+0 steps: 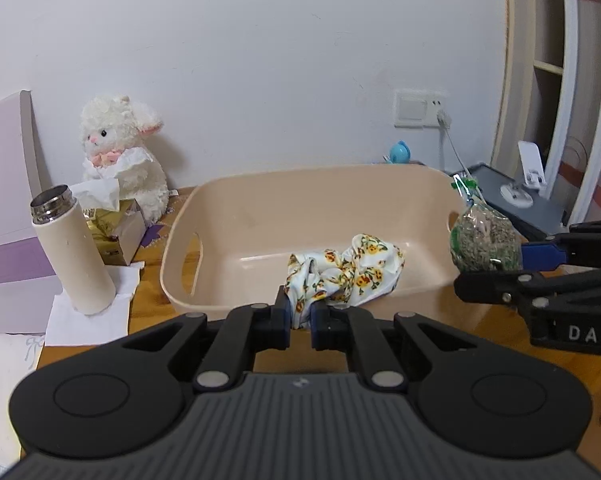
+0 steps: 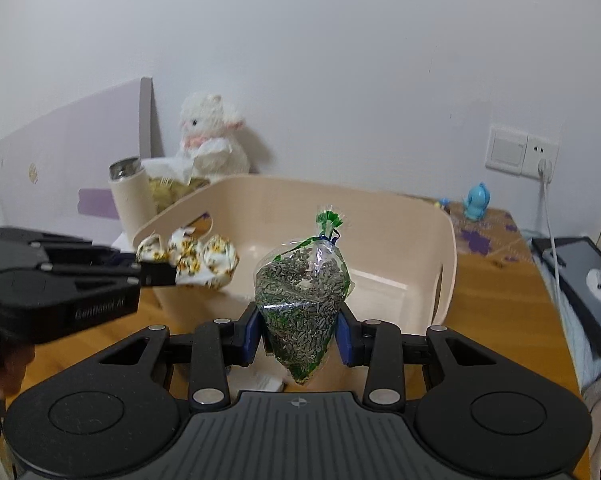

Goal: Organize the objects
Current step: 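Lower the scrunchie into the bin with left tool while right releases the herb bag, then grasp the small black box with left tool while right grasps the star-printed box, then drop the black box into the bin with left tool while right drops the star box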

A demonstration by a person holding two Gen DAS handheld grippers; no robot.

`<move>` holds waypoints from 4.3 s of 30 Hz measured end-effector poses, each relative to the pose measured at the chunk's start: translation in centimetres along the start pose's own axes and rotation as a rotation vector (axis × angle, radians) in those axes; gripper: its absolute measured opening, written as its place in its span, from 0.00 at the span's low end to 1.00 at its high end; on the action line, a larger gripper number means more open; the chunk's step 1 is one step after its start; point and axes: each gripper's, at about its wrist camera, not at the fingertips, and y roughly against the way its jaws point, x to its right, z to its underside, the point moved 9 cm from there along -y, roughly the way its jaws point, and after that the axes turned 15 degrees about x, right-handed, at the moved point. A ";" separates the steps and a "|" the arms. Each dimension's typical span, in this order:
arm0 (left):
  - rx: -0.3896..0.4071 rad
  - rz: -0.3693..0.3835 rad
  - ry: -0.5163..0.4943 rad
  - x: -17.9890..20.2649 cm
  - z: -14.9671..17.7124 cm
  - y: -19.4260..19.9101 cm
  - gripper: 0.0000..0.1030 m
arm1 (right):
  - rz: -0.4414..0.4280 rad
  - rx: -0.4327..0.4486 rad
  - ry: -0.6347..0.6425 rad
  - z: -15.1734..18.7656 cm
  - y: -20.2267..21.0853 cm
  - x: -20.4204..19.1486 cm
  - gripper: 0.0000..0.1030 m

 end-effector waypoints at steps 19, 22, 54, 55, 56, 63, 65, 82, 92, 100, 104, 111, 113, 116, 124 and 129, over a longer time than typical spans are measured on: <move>-0.118 -0.056 0.016 -0.8 0.5 -6.9 0.12 | 0.107 -0.063 -0.023 0.5 -6.2 3.8 0.35; -0.145 -0.067 0.007 -0.9 1.2 -7.6 0.16 | 0.119 -0.099 -0.043 1.1 -6.9 4.5 0.47; -0.103 -0.096 -0.017 -1.2 2.2 1.5 0.95 | 0.154 -0.104 0.004 2.9 1.9 4.3 1.00; -0.118 -0.095 -0.018 -1.1 2.8 1.4 0.95 | 0.155 -0.118 0.005 3.5 1.8 4.4 1.00; -0.132 -0.094 -0.017 -1.1 3.4 1.3 0.95 | 0.156 -0.132 0.005 4.1 1.7 4.4 1.00; -0.224 -0.081 -0.013 -1.0 7.1 -0.4 0.95 | 0.153 -0.222 -0.007 8.4 0.8 4.8 1.00; -0.241 -0.076 -0.019 -0.9 7.9 -0.8 0.95 | 0.152 -0.242 -0.009 9.4 0.4 4.8 1.00; -0.285 -0.076 0.040 -1.5 10.4 -3.6 0.93 | 0.150 -0.276 -0.045 12.8 -2.7 4.8 1.00; -0.266 -0.003 0.078 -1.3 10.1 -4.0 0.63 | 0.140 -0.226 0.009 12.4 -3.1 3.6 0.79; -0.277 0.020 0.105 -1.2 10.1 -3.8 0.45 | 0.128 -0.216 0.013 11.9 -2.6 3.1 0.48; -0.280 0.033 0.101 -1.1 10.1 -3.3 0.45 | 0.126 -0.220 0.014 11.9 -2.3 3.0 0.45; -0.273 0.039 0.075 -0.8 10.0 -2.2 0.45 | 0.119 -0.206 0.018 11.3 -0.8 2.3 0.45; -0.263 0.040 0.070 -0.7 9.6 -1.7 0.45 | 0.117 -0.194 0.022 10.7 -0.2 2.0 0.45; -0.248 0.050 0.066 -0.5 9.0 -0.8 0.45 | 0.111 -0.173 0.029 9.8 0.9 1.6 0.45; -0.179 0.073 0.004 0.7 6.3 1.8 0.45 | 0.107 -0.103 0.049 6.8 3.7 1.2 0.45; -0.125 0.085 -0.015 1.4 4.2 3.2 0.45 | 0.110 -0.064 0.051 5.1 5.1 1.5 0.45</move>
